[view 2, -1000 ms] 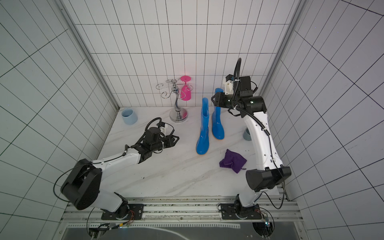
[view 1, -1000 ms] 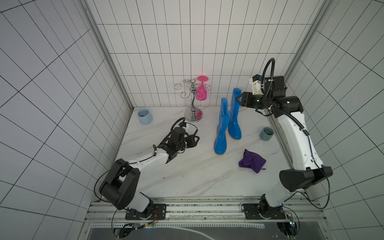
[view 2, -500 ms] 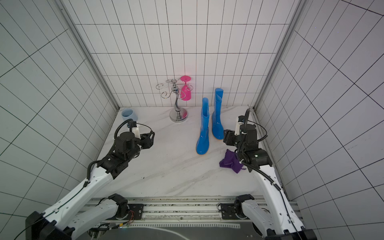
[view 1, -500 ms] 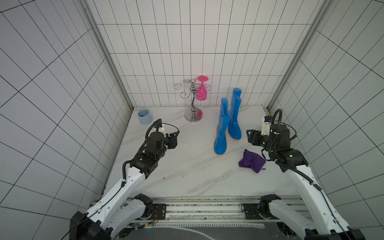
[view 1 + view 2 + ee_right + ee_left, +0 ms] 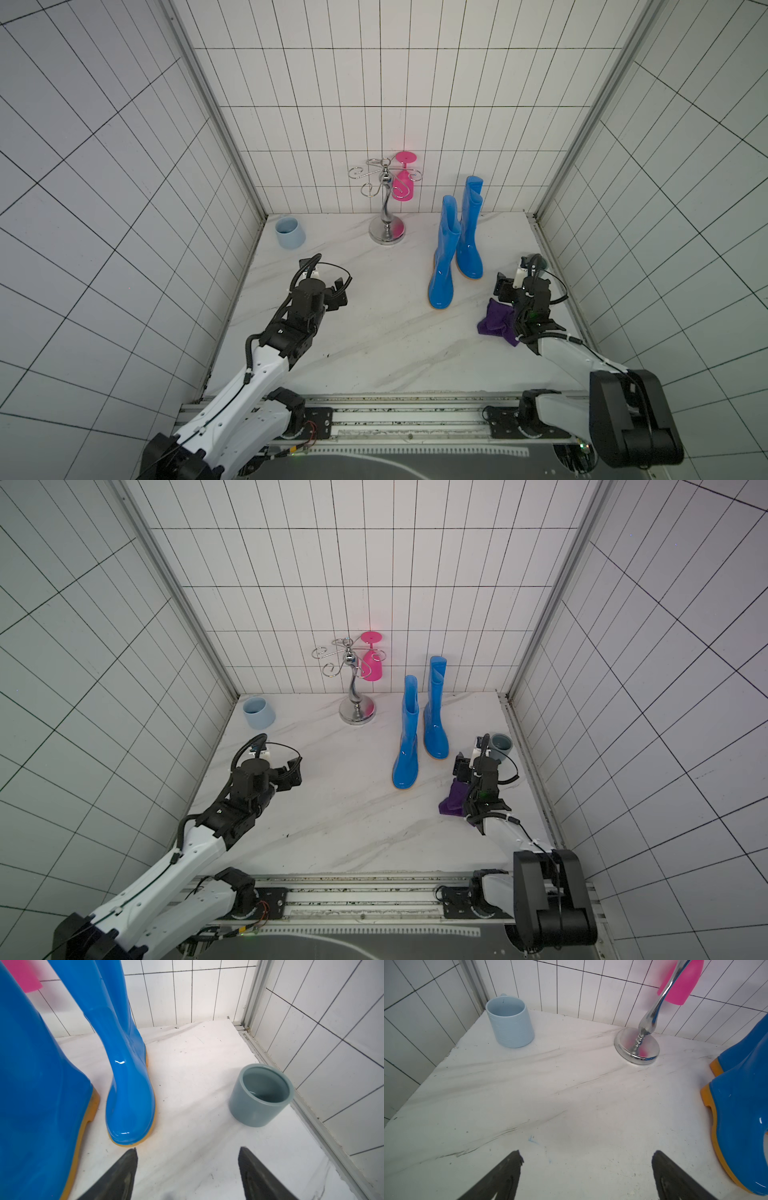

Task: Wipe the rubber boots with a cloth
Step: Reset both arms

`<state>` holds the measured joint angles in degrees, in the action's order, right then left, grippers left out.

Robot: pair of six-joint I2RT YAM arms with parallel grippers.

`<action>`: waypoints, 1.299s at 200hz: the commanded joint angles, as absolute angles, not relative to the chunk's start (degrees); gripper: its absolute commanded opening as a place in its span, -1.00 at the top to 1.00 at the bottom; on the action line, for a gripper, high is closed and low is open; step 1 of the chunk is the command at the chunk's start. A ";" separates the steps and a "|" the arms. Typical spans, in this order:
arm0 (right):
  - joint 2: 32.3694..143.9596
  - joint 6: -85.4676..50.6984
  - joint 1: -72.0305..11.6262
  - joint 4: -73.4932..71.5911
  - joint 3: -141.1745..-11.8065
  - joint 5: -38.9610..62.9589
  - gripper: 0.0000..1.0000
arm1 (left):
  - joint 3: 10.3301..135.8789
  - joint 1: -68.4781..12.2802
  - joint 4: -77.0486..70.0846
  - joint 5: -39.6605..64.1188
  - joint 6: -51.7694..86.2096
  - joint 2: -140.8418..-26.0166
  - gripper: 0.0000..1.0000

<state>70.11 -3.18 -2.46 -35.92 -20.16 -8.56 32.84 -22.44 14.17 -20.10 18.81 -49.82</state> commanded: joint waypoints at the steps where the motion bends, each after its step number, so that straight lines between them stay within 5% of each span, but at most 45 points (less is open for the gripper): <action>1: 73.36 1.34 -2.00 -61.57 -12.69 -8.49 -0.56 | 30.23 -22.24 7.02 -26.53 12.33 -47.92 -0.96; 83: 87.16 4.51 -2.41 -89.33 -4.55 -7.36 -0.54 | 27.15 -17.98 -13.14 -31.84 8.70 -63.37 -0.96; 90: 88.26 4.41 -2.45 -90.20 -4.81 -7.68 -0.98 | 27.26 -17.74 -14.70 -32.89 8.04 -65.46 -0.96; 150: 88.00 2.26 -2.46 -86.36 -6.81 -13.84 -0.99 | 31.57 -13.31 -24.05 -38.52 0.04 -82.80 -0.95; 220: 88.42 0.17 -2.44 -85.06 -7.95 -18.44 -0.99 | 35.35 -8.37 -27.55 -28.93 -0.77 -89.70 -0.96; 260: 88.13 3.34 -2.37 -80.57 -9.85 -9.54 -0.99 | 24.79 -2.82 -42.11 -17.07 5.28 -83.51 -0.96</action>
